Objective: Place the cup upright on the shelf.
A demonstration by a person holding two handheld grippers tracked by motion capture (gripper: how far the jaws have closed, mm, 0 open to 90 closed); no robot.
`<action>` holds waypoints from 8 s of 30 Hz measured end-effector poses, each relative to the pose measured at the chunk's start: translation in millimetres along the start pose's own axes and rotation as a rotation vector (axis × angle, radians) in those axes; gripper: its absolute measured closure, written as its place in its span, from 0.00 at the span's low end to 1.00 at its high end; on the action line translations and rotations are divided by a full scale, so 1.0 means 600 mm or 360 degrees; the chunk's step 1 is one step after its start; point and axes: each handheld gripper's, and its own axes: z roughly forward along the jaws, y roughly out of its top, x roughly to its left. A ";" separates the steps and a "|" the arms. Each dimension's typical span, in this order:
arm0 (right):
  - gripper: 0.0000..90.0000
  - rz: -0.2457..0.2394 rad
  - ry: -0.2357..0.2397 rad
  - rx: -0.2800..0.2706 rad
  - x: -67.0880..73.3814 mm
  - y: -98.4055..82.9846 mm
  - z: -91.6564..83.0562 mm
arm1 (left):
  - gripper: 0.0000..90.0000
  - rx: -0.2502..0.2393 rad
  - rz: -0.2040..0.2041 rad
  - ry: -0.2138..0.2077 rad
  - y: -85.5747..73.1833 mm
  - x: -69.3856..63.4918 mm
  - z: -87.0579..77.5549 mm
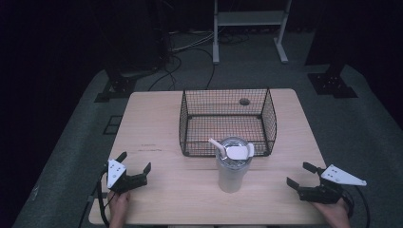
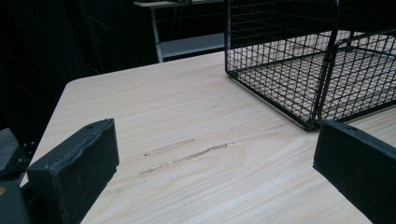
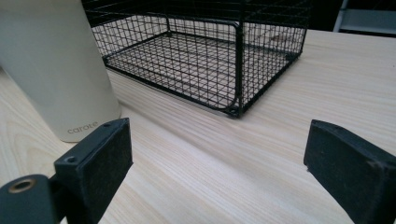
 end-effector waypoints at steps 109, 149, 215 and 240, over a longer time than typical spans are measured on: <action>0.07 -0.0239 0.0503 -0.0061 0.193 0.083 0.195 | 0.00 -0.0009 -0.0010 -0.0014 0.000 0.003 -0.001; 0.09 -0.0181 0.0542 -0.0153 0.187 0.094 0.198 | 0.00 -0.0014 -0.0014 -0.0011 0.000 0.003 0.000; 0.09 -0.0303 0.0601 -0.0160 0.157 0.404 0.312 | 0.00 -0.0022 -0.0018 -0.0018 0.000 0.005 0.000; 0.09 -0.0272 0.0539 -0.0032 0.116 0.385 0.432 | 0.00 -0.0023 -0.0010 -0.0027 0.000 0.005 -0.001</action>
